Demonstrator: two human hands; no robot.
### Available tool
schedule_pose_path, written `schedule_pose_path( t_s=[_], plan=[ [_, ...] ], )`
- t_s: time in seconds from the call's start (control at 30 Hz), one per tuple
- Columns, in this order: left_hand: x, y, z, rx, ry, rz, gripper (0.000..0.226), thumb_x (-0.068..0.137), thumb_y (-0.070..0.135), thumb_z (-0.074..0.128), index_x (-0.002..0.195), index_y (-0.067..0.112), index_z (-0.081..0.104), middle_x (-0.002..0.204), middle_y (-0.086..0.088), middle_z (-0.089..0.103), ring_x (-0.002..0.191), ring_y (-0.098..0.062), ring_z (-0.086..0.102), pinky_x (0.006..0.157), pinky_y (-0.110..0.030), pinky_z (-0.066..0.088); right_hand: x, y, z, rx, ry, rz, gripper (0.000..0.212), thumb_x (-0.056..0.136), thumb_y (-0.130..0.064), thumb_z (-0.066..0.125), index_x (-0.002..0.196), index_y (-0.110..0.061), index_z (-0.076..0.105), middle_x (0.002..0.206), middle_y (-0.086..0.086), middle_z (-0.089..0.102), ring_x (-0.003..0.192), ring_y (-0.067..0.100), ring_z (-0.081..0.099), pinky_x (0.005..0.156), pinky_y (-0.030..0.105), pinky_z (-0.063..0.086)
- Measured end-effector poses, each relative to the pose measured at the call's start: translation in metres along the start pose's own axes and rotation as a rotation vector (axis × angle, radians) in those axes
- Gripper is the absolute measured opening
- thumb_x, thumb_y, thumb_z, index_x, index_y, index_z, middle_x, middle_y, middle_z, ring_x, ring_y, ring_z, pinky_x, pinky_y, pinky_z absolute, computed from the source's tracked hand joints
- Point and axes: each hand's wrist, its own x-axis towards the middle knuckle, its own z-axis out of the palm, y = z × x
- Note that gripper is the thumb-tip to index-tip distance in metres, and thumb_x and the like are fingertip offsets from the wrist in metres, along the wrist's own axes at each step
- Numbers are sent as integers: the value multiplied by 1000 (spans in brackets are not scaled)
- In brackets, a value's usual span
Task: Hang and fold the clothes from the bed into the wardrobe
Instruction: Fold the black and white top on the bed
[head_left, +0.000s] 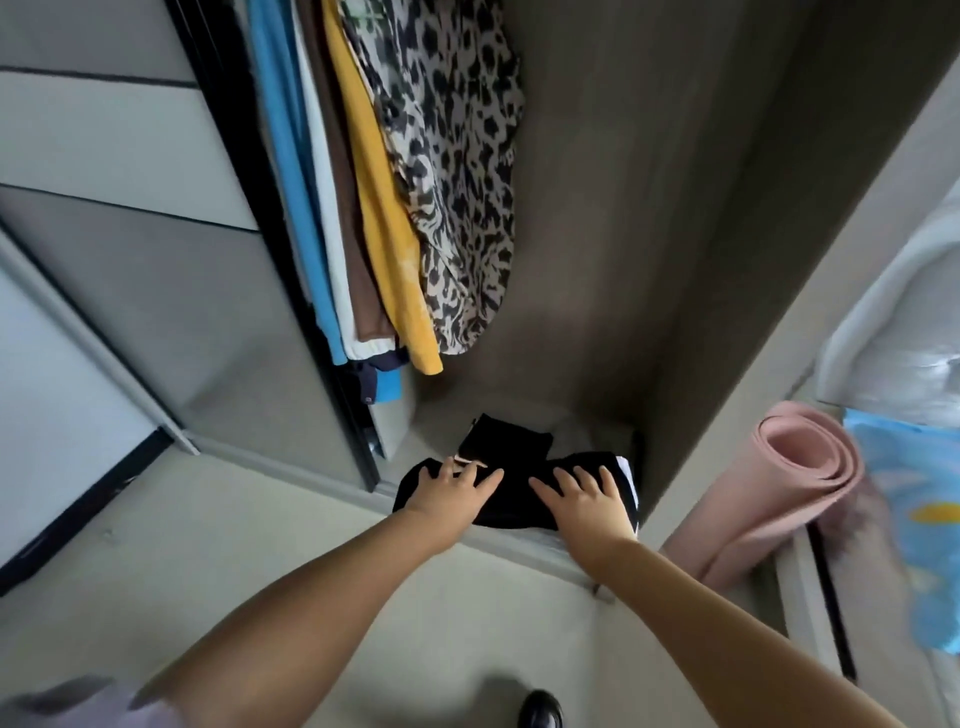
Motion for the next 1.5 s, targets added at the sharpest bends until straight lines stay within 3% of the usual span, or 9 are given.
schedule_pose_path(
  t_s=[0.3,0.43,0.6,0.9,1.1,1.23,1.33,1.4,1.5],
  plan=[
    [165,-45,3,12,-61,71,90,88,-3,53,153,25,-4,156,-14,15,142,-44,14,107,-58,29,148,47,31,42,-119,61,81,92,-10,48,153,-33,1,160,7,12,147,29,9,116,54,1],
    [247,-61,14,7,-115,96,88,90,9,58,153,27,-1,155,-13,16,141,-43,15,107,-59,29,218,69,51,73,-236,75,77,95,-10,43,153,-33,-1,160,5,9,148,29,5,115,58,0],
    [333,-84,40,7,-140,137,78,93,9,48,153,25,0,154,-14,18,139,-44,19,106,-59,30,303,81,84,100,-302,72,72,95,-15,40,153,-33,2,160,7,11,147,31,8,114,59,1],
    [537,-97,176,51,-14,163,70,99,18,40,153,25,-4,157,-16,10,140,-47,15,110,-60,23,460,100,243,191,-260,192,80,91,-27,54,153,-33,5,157,9,17,145,34,13,112,64,7],
    [638,-108,293,87,121,150,66,101,24,31,151,29,-13,158,-14,5,141,-48,11,111,-59,21,539,82,356,250,-165,272,61,100,-26,33,153,-34,3,159,11,11,146,38,1,112,65,0],
    [664,-95,362,56,24,166,73,101,24,36,148,33,-19,160,-13,-3,143,-46,1,112,-60,18,550,60,437,245,-214,313,68,98,-25,38,152,-34,-2,160,14,-3,144,43,-13,109,67,-6],
    [662,-86,396,-26,-163,191,99,92,24,56,144,41,-26,157,-8,-23,143,-41,-18,112,-63,12,542,51,477,273,-332,256,88,91,-38,50,149,-36,-17,155,16,-27,139,42,-30,106,68,-13],
    [660,-85,396,-76,-274,193,104,89,24,60,142,43,-28,153,-6,-34,141,-38,-27,111,-66,9,542,58,482,301,-402,207,94,86,-48,50,147,-37,-21,152,14,-35,136,37,-36,105,66,-17],
    [653,-86,368,-88,-422,194,102,89,23,58,144,41,-26,152,-7,-36,141,-36,-28,111,-67,3,542,73,460,378,-511,169,91,86,-59,47,149,-38,-15,155,9,-31,141,32,-31,109,62,-13]
  ],
)
